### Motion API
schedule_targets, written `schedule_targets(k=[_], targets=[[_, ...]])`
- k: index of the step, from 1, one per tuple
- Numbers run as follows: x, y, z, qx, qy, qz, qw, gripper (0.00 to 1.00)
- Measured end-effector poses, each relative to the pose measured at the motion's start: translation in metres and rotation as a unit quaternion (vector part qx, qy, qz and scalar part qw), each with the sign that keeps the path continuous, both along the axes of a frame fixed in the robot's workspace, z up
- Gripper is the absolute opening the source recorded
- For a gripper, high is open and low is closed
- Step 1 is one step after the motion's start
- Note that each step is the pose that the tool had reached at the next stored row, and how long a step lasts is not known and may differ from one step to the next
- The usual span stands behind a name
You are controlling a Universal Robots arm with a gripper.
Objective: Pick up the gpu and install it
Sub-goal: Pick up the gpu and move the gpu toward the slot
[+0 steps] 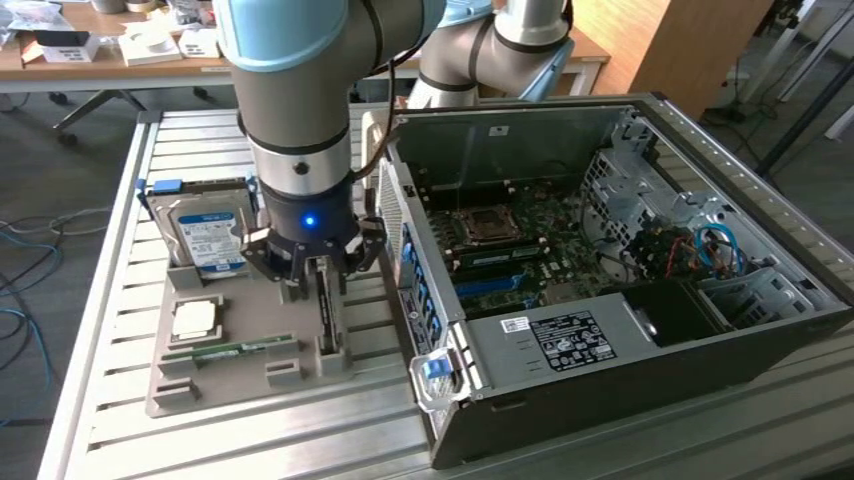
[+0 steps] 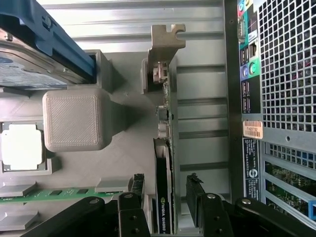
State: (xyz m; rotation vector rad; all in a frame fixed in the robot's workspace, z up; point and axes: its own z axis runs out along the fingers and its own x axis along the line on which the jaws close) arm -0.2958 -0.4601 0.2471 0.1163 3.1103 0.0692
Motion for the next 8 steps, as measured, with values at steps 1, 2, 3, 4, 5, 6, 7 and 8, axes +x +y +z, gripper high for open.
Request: schedule_targets(k=[1, 2, 3, 4, 5, 6, 7, 8], targets=[[0.0000, 0.0000, -0.0003, -0.0001, 0.0001, 0.000, 1.0000, 0.47], [0.0000, 0.0000, -0.0003, -0.0001, 0.0001, 0.000, 1.0000, 0.47], [0.0000, 0.0000, -0.0003, -0.0001, 0.0001, 0.000, 1.0000, 0.47], [0.0000, 0.0000, -0.0004, -0.0001, 0.0001, 0.000, 1.0000, 0.47], [0.0000, 0.0000, -0.0006, 0.0000, 0.0000, 0.000, 1.0000, 0.47], [0.0000, 0.0000, -0.0010, 0.0001, -0.0001, 0.000, 1.0000, 0.47], [0.0000, 0.0001, -0.0016, 0.0002, -0.0002, 0.000, 1.0000, 0.47], [0.0000, 0.0001, -0.0022, 0.0001, -0.0001, 0.000, 1.0000, 0.47]])
